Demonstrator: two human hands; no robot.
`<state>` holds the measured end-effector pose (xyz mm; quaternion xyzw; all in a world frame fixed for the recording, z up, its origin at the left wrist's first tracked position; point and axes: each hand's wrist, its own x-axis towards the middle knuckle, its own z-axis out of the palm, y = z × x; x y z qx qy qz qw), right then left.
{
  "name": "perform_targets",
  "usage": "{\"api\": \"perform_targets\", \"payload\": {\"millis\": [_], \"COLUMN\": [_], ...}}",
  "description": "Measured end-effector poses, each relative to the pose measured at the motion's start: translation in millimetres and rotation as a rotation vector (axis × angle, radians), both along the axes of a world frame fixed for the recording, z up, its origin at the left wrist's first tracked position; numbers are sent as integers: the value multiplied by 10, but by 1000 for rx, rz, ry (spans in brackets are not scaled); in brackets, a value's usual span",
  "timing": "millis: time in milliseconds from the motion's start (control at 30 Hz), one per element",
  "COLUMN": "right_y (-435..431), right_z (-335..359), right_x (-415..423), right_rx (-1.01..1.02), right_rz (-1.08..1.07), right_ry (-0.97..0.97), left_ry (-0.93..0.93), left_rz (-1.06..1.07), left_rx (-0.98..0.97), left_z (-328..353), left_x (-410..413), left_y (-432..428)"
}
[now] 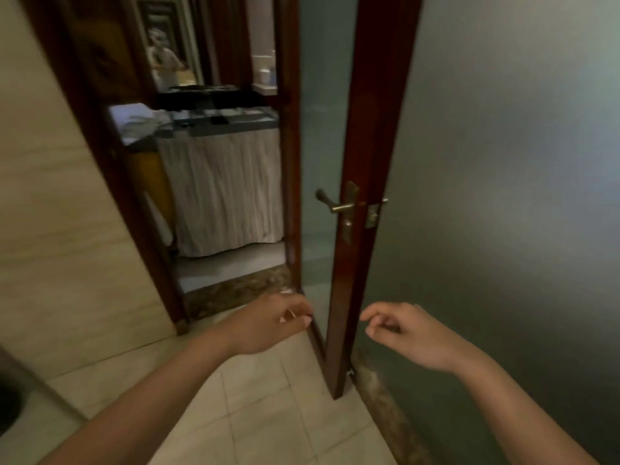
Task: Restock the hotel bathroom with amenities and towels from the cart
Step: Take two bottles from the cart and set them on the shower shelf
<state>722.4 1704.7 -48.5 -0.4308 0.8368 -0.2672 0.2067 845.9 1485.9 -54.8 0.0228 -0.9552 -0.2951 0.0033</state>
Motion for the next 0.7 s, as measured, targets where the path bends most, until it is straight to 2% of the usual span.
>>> {"api": "perform_targets", "payload": {"millis": [167,367,467,600,700], "right_y": [-1019,-2328,-2936,-3563,-3975], "right_z": [81,334,445,523,510], "right_x": [-159,-417,-576,-799,-1000], "right_rx": [-19,-62,-139,-297,-336], "right_rz": [121,165,144,113,104], "right_ry": [33,16,-5,-108,-129], "left_ry": [37,67,123,300,314], "left_rz": [138,177,194,260,260], "left_rx": [38,66,113,203,219], "left_z": [96,374,536,657,630], "left_x": [88,-66,-187,-321,-457], "left_y": [-852,-2067,-2667,-3282,-3690]}}
